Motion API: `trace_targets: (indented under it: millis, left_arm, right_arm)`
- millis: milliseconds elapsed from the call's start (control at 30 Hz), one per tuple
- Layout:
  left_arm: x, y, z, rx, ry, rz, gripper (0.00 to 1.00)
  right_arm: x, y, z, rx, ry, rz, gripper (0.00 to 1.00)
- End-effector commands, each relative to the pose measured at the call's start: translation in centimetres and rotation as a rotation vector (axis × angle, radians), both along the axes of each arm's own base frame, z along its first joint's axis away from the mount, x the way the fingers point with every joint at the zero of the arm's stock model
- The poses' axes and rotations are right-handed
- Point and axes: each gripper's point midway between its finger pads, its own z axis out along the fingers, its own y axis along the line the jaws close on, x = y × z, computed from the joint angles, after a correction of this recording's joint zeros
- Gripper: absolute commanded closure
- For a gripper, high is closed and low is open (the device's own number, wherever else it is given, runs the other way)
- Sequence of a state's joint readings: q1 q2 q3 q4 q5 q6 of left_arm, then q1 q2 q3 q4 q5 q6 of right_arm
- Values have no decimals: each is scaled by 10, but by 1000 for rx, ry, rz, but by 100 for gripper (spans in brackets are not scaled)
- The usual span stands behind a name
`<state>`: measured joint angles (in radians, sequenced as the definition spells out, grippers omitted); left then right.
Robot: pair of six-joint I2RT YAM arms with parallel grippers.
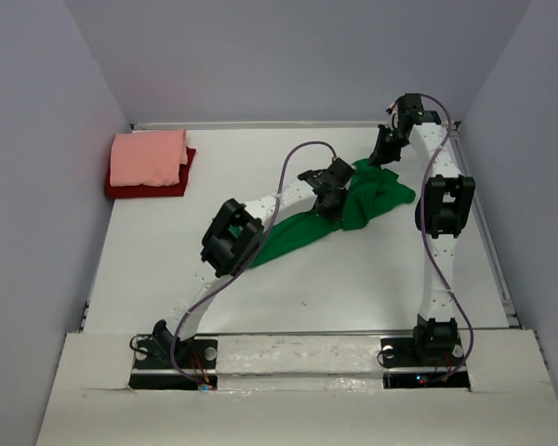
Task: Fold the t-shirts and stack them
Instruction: Fold the other side of the tshirt into a rectangle
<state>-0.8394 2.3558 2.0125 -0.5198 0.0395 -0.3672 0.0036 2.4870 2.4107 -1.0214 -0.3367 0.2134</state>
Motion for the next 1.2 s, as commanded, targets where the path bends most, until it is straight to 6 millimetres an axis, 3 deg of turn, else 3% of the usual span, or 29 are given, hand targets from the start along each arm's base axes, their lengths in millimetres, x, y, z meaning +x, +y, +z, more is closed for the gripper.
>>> trace_targets:
  millis: [0, 200, 267, 333, 367, 467, 600, 767, 1000, 1167]
  left_arm:
    - [-8, -4, -10, 0, 64, -53, 100]
    - [-20, -6, -30, -3, 140, -94, 100]
    - [-27, -11, -25, -43, 159, -114, 100]
    - [-44, -6, -30, -62, 208, -124, 100]
    - [-47, -11, -16, -115, 206, -127, 100]
    - [-61, -7, -10, -142, 232, -127, 100]
    - [-94, 7, -15, -102, 269, -132, 100]
    - [-121, 29, -1, -90, 257, -120, 100]
    - [-138, 46, 8, -123, 251, -101, 100]
    - [-127, 41, 11, -107, 220, -100, 100]
  right_arm:
    - [3, 3, 46, 6, -95, 13, 100]
    - [3, 2, 47, 1, -98, 10, 100]
    - [3, 1, 46, -3, -97, 9, 100]
    - [3, 2, 45, 1, -94, 10, 100]
    - [3, 1, 45, -2, -93, 6, 100]
    - [4, 1, 45, -2, -92, 3, 100]
    - [1, 0, 42, -9, -75, -1, 100]
    - [-17, 2, 32, -21, -16, 4, 100]
    - [-42, -3, 29, -70, 2, -19, 100]
    - [-54, 0, 22, -76, 43, -41, 100]
